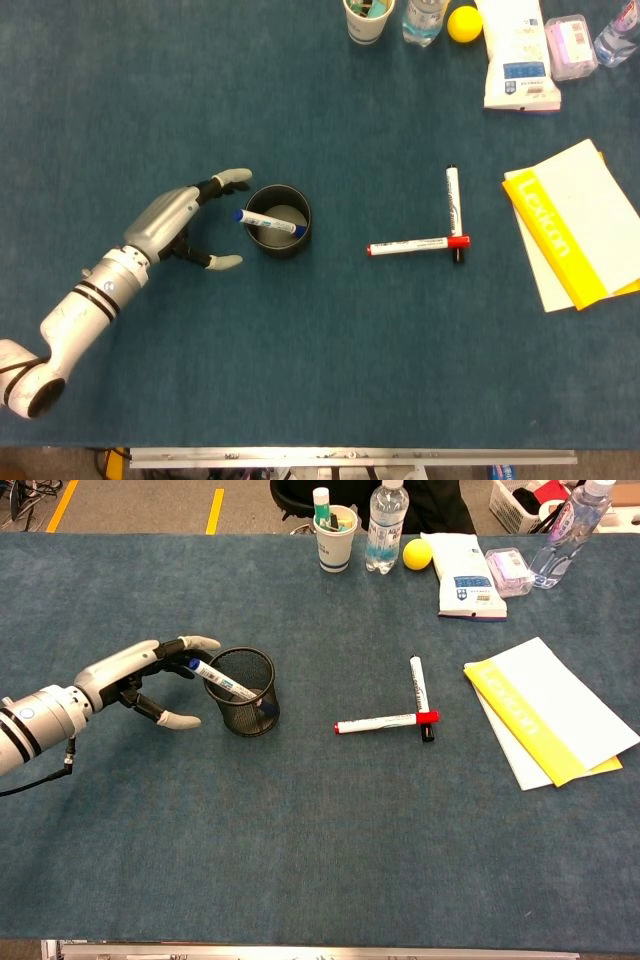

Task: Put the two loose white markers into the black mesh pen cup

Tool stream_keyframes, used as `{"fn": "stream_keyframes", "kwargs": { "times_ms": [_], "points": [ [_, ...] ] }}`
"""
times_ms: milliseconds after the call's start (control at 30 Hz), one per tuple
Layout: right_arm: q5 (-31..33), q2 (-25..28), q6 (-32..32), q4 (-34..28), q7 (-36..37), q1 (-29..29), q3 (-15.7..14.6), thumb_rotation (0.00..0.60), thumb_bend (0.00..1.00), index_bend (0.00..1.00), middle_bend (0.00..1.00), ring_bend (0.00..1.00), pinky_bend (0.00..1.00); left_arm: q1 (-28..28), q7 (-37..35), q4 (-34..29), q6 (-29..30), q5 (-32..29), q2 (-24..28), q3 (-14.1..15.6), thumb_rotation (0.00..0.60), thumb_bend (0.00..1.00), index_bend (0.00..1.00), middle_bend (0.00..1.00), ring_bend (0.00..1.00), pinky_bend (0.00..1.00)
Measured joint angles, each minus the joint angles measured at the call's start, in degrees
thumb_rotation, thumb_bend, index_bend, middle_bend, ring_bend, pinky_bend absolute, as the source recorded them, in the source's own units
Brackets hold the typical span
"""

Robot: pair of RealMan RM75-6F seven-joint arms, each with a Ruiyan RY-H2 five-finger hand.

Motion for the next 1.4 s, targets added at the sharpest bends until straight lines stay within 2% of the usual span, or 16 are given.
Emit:
{"fn": "stream_keyframes", "kwargs": {
  "times_ms": [167,433,933,1133,1200,1300,1400],
  "points": [
    [-0.11,0.17,0.50,-0.04,0.11,-0.29,-0.02,0.600,0.23,0.28,0.26,0.11,0.10,-0.53,-0.62,0.06,0.06,-0.04,-0.87,-0.03,0.572,0.14,0.11,0.19,0.18,0.19],
    [-0.24,0.58,1.62,-0.12,0.63,-1.12,-0.15,0.600,0.23,0.28,0.26,0.11,0.10,-2.11,-1.63,0.29,-0.88,-0.48,-2.69,-0.55,0.501,0.14,0.11,0.20,0.18,0.19],
    [-0.64,1.11,3.00,0.42,1.96,-2.17,-0.21,0.600,0.23,0.28,0.26,0.11,0.10,-2.88,-0.97,0.70,-1.44,-2.09,-4.88,-1.02,0.494,0.14,0.11,0.21,0.18,0.19],
    [-0.78,1.44,3.56,0.56,2.44,-2.69,-0.31,0.600,0.23,0.28,0.26,0.11,0.10,-3.12,-0.70,1.53,-1.54,-2.74,-6.33,-1.41,0.496,0.14,0.15,0.24,0.19,0.19],
    [-0.78,1.52,3.75,0.61,2.59,-2.85,-0.31,0.600,0.23,0.28,0.26,0.11,0.10,-3.11,-0.58,1.88,-1.49,-3.07,-6.79,-1.60,0.508,0.14,0.17,0.26,0.20,0.19],
    [-0.82,1.56,3.87,0.68,2.84,-2.99,-0.32,0.600,0.23,0.28,0.26,0.11,0.10,-3.08,-0.44,2.62,-1.46,-3.45,-7.67,-1.81,0.566,0.14,0.21,0.29,0.23,0.19],
    [-0.94,1.58,3.93,0.73,2.92,-3.08,-0.35,0.600,0.23,0.28,0.26,0.11,0.10,-2.96,-0.48,3.35,-1.09,-3.73,-8.48,-2.07,0.598,0.14,0.27,0.35,0.27,0.19]
  ]
}}
